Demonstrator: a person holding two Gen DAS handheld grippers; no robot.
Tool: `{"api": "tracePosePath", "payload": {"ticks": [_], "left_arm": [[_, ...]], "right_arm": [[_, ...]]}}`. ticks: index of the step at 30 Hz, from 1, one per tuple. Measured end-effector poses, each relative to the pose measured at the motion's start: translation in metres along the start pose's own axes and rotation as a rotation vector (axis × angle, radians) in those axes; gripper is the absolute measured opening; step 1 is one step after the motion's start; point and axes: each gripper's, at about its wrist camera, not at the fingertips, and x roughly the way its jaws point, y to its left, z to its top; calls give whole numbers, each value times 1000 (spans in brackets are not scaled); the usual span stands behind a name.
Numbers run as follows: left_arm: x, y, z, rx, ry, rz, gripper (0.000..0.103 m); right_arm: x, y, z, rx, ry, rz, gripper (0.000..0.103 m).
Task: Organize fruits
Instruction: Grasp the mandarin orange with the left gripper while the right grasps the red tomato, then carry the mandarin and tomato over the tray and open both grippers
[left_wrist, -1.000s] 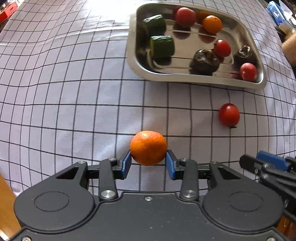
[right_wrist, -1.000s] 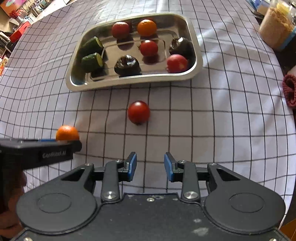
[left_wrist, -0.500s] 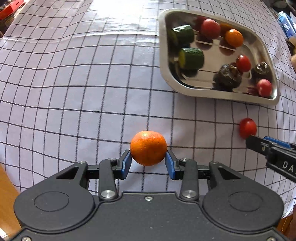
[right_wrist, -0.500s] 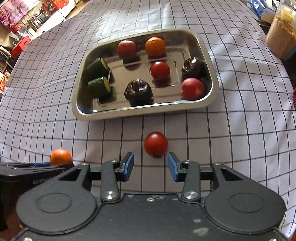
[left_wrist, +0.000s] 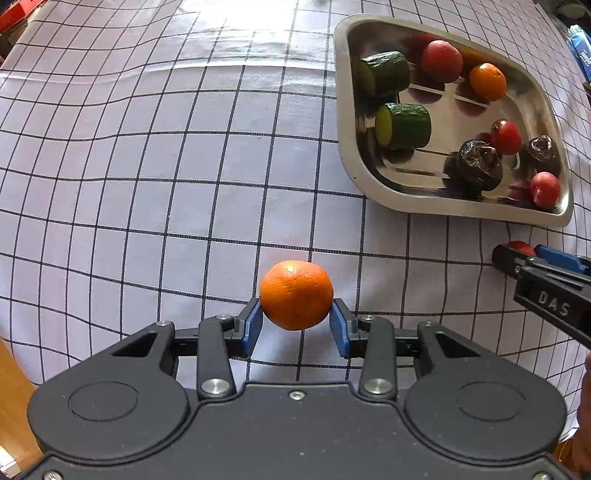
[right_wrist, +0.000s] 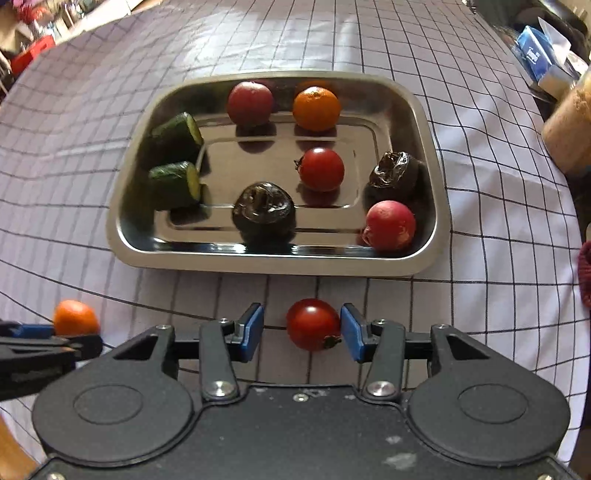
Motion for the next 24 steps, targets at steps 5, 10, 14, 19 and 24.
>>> {"api": "tracePosePath", "payload": {"ticks": [5, 10, 14, 19, 24], "left_arm": [[-1, -5, 3, 5, -4, 2, 48], [-5, -11, 1, 6, -13, 3, 48], [-8, -18, -1, 6, -22, 3, 48], [-14, -26, -8, 4, -32, -2, 48], [-19, -41, -20, 16, -40, -7, 48]], "right_arm": [[11, -14, -3, 52, 66, 44, 48], [13, -21, -8, 73, 74, 80, 34], [4, -24, -12, 75, 65, 102, 34], [-14, -32, -15, 74, 58, 120, 34], [-25, -46, -25, 90, 65, 124, 34]]}}
